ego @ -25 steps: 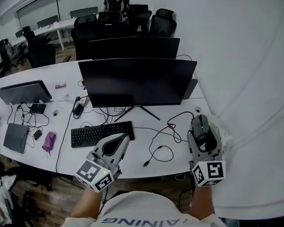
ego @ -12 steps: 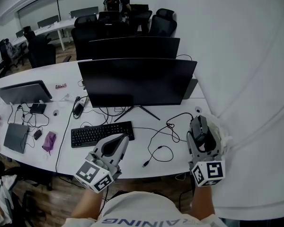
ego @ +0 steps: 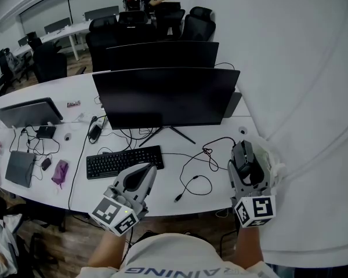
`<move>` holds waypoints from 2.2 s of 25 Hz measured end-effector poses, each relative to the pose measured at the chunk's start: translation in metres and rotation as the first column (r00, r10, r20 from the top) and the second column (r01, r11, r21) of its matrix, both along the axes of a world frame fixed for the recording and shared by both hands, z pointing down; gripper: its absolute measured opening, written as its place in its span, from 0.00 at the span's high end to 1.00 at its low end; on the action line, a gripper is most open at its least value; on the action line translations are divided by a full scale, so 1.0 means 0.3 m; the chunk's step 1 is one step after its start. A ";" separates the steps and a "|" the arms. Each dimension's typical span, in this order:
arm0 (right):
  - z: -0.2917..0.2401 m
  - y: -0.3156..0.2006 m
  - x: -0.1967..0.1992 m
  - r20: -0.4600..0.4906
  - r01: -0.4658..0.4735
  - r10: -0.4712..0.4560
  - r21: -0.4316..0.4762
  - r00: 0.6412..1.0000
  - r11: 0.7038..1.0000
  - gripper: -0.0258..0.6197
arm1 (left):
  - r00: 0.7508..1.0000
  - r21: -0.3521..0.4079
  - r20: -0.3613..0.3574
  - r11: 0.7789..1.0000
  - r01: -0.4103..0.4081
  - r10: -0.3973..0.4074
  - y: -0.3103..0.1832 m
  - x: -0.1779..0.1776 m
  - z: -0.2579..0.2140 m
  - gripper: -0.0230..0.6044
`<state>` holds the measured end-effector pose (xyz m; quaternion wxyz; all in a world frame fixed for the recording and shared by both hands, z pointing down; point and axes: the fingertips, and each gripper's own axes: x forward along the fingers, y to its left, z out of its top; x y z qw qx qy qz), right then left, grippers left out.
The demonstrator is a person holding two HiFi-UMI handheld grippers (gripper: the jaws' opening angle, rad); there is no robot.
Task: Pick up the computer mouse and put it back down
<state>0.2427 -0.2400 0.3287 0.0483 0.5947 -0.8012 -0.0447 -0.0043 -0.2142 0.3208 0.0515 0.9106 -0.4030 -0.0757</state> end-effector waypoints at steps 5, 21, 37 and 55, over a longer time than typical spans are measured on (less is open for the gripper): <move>0.056 -0.007 0.023 -0.005 -0.008 0.008 -0.040 1.000 0.999 0.49 | 1.000 -0.012 0.008 1.000 -0.001 0.002 0.004 0.012 0.013 0.96; 0.416 -0.074 0.139 -0.017 -0.042 0.038 -0.269 0.999 0.962 0.49 | 0.998 -0.079 0.057 0.997 -0.004 0.009 -0.007 0.098 0.074 0.96; 0.920 -0.090 0.257 -0.090 -0.076 0.031 -0.543 0.995 0.836 0.49 | 0.992 -0.218 0.127 0.976 0.023 0.005 -0.026 0.172 0.230 0.96; 1.319 -0.068 0.283 -0.149 -0.083 -0.038 -0.725 0.988 0.684 0.49 | 0.986 -0.331 0.162 0.940 0.080 -0.027 -0.019 0.203 0.380 0.96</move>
